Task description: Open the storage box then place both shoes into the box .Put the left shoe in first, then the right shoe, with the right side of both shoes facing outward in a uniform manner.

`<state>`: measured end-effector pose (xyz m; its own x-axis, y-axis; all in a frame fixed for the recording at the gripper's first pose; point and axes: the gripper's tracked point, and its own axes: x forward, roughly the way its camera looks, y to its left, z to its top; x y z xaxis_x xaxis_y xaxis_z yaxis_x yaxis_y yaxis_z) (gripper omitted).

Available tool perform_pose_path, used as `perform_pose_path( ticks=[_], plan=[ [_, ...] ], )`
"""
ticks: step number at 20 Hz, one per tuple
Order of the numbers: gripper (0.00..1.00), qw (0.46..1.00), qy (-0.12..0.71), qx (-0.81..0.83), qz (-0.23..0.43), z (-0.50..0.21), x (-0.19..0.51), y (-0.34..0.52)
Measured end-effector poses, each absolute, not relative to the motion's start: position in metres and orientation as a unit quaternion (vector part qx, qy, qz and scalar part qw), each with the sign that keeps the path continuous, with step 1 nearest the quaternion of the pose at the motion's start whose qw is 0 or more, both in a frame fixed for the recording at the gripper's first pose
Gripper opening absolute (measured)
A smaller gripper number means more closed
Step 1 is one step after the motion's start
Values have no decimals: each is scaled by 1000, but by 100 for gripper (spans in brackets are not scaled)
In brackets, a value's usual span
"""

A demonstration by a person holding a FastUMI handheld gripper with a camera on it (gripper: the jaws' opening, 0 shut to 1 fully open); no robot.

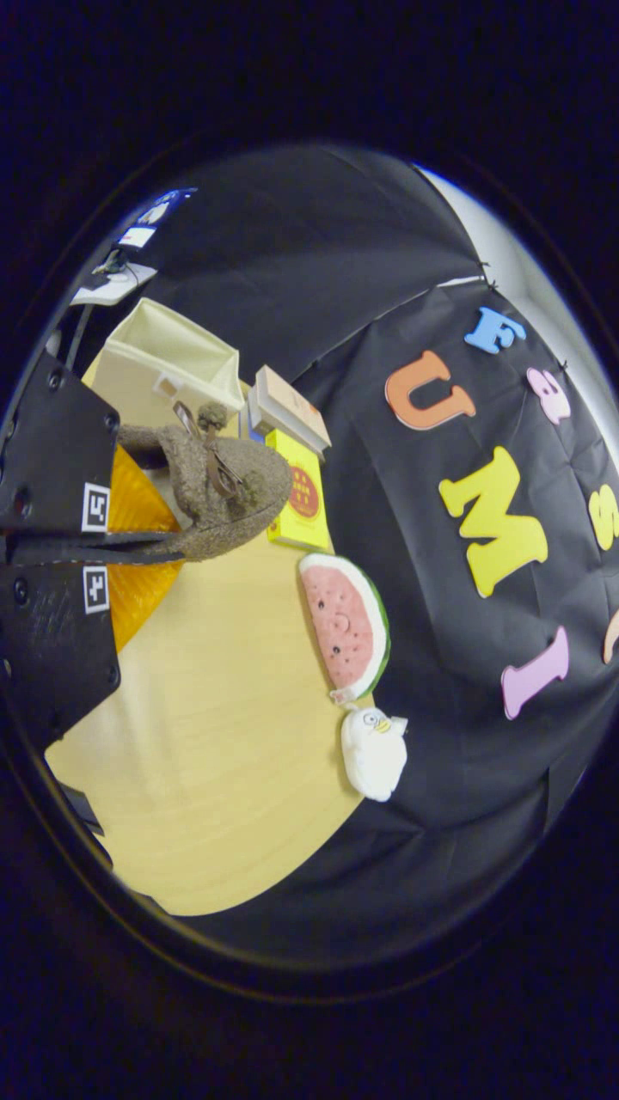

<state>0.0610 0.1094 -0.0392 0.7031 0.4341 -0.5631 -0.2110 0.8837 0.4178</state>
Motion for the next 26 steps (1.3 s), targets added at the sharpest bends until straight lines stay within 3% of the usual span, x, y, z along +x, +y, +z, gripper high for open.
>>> perform_pose_path(
  ticks=[6,14,26],
  plan=[
    [0,900,336,176,216,11,45,212],
    [0,886,356,189,228,23,24,303],
    [0,902,361,218,98,-38,44,372]
  ],
)
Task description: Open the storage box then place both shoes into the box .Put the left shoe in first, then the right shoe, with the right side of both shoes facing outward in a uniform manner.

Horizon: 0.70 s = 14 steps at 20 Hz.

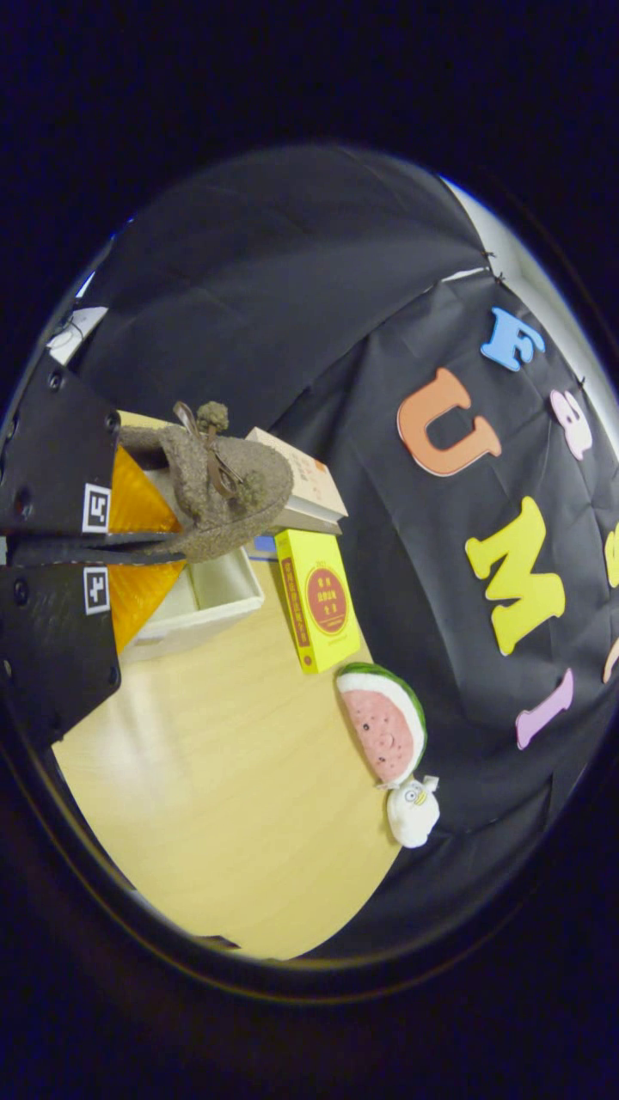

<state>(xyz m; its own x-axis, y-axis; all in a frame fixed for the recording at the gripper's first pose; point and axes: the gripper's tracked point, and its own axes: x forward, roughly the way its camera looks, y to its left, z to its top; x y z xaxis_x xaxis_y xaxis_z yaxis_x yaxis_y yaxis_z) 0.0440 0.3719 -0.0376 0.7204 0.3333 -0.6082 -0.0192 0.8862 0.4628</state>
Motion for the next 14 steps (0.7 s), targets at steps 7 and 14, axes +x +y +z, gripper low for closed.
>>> perform_pose_path(
  ticks=[7,14],
  plan=[
    [1,908,357,208,63,-69,37,360],
    [28,919,323,201,108,-54,36,365]
  ],
)
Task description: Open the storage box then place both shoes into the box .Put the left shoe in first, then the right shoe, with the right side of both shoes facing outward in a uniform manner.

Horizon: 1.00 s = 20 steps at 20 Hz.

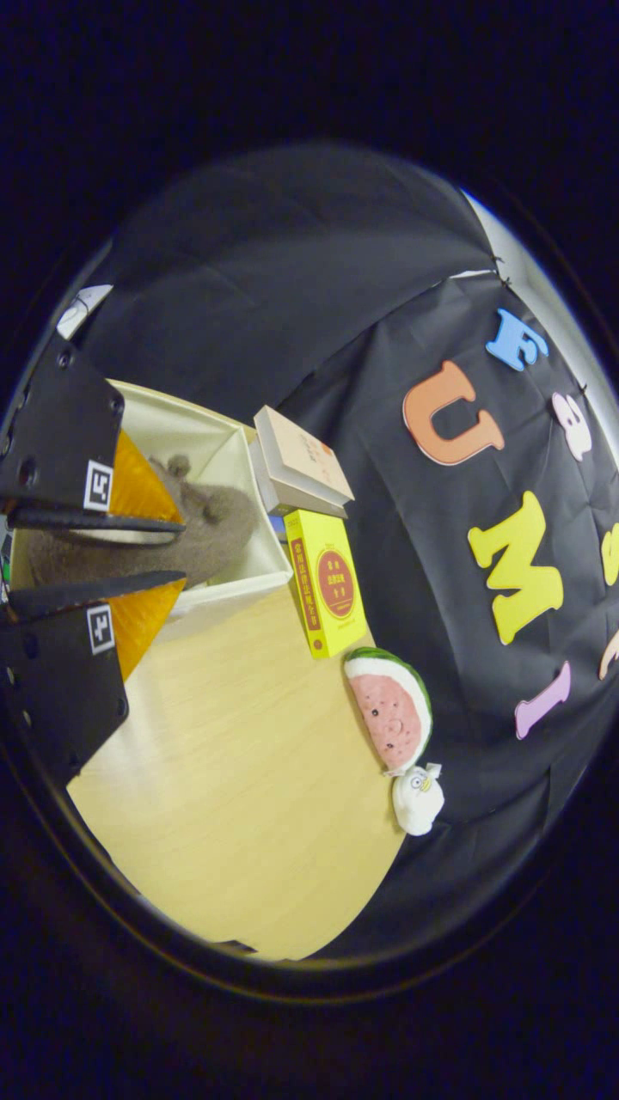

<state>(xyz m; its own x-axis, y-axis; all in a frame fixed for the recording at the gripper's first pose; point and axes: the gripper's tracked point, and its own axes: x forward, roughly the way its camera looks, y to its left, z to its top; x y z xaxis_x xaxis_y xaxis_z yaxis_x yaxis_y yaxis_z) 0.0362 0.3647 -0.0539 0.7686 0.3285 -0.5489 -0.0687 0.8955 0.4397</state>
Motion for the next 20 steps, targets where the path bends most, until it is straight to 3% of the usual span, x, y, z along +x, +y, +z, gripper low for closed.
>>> perform_pose_path(
  ticks=[4,7,9,17,20],
  plan=[
    [63,937,273,172,133,-32,34,353],
    [89,965,186,113,145,-3,31,326],
    [95,980,121,69,140,13,28,300],
    [96,993,-30,17,113,67,-7,187],
    [96,993,-50,15,108,71,-23,160]
  ],
)
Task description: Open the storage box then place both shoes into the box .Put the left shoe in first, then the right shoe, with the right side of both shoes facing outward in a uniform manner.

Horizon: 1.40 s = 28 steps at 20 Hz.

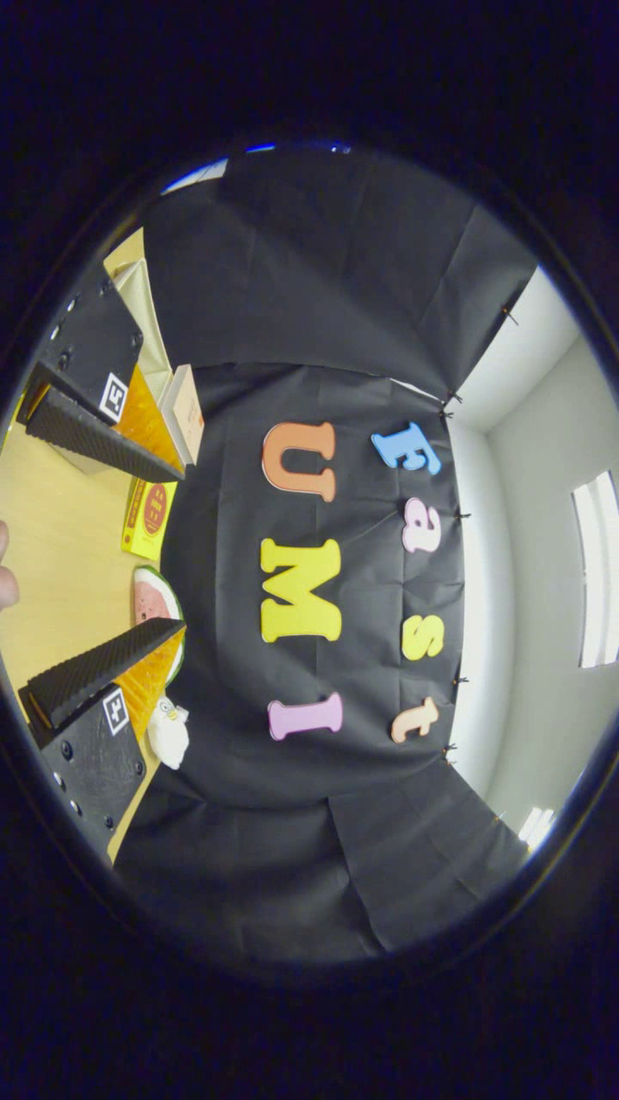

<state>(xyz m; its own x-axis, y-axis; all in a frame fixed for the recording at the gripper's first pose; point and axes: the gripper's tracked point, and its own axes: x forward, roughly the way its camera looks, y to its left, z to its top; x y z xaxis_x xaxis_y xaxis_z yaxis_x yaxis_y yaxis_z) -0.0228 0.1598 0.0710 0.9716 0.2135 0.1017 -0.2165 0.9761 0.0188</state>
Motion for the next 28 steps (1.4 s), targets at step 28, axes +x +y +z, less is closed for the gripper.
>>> perform_pose_path(
  ticks=[28],
  plan=[
    [95,991,-24,36,124,66,-37,174]
  ],
)
